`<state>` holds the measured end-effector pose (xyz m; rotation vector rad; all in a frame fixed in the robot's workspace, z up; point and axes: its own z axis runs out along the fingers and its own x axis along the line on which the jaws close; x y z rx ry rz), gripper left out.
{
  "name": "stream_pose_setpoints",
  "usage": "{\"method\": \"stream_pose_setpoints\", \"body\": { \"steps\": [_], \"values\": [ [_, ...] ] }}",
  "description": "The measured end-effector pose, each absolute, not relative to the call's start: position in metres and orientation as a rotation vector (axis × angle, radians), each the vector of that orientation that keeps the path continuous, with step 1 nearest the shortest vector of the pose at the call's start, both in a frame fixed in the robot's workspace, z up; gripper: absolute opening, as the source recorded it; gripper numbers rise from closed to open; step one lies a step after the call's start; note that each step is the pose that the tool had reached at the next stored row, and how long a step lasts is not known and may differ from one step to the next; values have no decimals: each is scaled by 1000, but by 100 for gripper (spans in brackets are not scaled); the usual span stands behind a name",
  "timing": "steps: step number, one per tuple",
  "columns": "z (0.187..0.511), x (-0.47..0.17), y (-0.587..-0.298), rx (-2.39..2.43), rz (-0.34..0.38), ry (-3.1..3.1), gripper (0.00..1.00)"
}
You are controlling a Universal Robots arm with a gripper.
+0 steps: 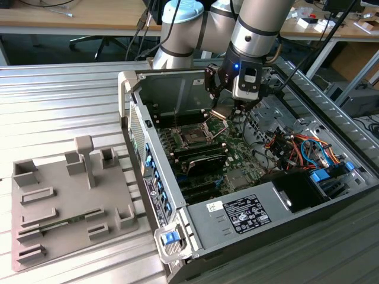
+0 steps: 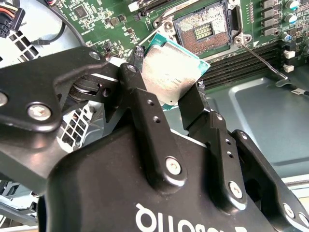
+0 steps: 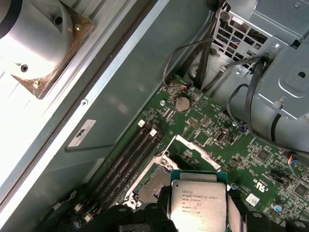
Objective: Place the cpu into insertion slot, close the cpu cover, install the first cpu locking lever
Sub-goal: 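Place the cpu into insertion slot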
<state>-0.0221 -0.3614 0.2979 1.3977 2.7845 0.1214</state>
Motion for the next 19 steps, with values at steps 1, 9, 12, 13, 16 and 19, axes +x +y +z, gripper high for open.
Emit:
{"method": "stream_pose_setpoints", "body": {
  "steps": [1, 9, 12, 13, 16, 19],
  "values": [
    [298, -22, -361, 1399, 121, 2784, 55],
    [298, -22, -361, 1413, 121, 2776, 55],
    [298, -22, -361, 1418, 121, 2774, 55],
    [298, -22, -361, 1419, 121, 2773, 55],
    [298, -22, -361, 1426, 121, 2769, 55],
    [298, -22, -361, 1435, 121, 2764, 55]
  ]
}}
